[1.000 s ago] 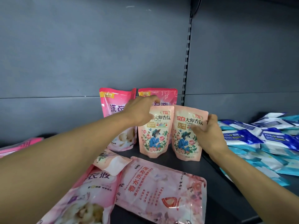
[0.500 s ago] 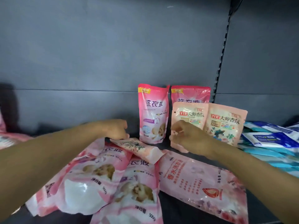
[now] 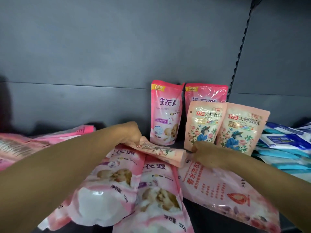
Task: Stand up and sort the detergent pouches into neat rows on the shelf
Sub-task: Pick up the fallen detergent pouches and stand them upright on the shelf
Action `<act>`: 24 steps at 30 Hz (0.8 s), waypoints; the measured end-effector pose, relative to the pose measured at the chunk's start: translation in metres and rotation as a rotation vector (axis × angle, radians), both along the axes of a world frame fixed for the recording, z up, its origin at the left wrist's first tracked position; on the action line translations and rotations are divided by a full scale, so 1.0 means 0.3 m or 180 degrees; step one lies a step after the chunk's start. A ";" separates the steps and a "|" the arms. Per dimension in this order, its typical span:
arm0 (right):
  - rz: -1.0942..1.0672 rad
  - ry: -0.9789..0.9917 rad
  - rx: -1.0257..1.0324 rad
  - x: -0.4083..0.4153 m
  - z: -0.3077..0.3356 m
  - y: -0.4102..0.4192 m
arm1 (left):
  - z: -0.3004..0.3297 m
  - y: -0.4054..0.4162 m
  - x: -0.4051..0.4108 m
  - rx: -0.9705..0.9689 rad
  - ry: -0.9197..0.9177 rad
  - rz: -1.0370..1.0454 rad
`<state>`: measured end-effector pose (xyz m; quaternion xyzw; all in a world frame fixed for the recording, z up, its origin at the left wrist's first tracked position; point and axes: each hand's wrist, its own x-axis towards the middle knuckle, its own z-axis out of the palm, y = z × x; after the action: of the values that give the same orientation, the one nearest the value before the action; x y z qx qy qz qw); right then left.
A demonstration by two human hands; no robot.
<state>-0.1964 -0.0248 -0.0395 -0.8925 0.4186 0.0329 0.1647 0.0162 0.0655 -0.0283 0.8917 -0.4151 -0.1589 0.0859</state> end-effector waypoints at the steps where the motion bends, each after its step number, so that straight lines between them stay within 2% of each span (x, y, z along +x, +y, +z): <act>1: -0.0059 0.0020 0.0018 0.001 -0.005 -0.003 | 0.002 0.002 0.008 -0.0094 0.0163 0.0062; 6: -0.0162 -0.0072 0.0040 0.007 -0.007 -0.007 | 0.046 0.037 0.001 -0.0714 0.0897 0.0152; 11: -0.0206 -0.0170 -0.0065 -0.013 0.037 0.012 | 0.143 0.080 -0.054 -0.1525 0.1204 -0.0020; 15: -0.0371 -0.0076 -0.0581 -0.069 0.089 0.023 | 0.214 0.078 -0.103 -0.2093 0.1037 -0.0312; 18: -0.0625 -0.0301 -0.0803 -0.160 0.157 0.036 | 0.266 0.068 -0.150 -0.2466 0.0897 -0.0594; 21: -0.0911 -0.0757 -0.0848 -0.275 0.206 0.025 | 0.309 0.052 -0.200 -0.2578 0.0576 -0.0804; 24: -0.1208 -0.1729 -0.0812 -0.375 0.222 -0.017 | 0.341 0.019 -0.243 -0.2603 0.0377 -0.0909</act>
<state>-0.3090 -0.0299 0.0270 -0.7884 0.5186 -0.2894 0.1604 -0.0568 0.0711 0.0741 0.7073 -0.5573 -0.0426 0.4327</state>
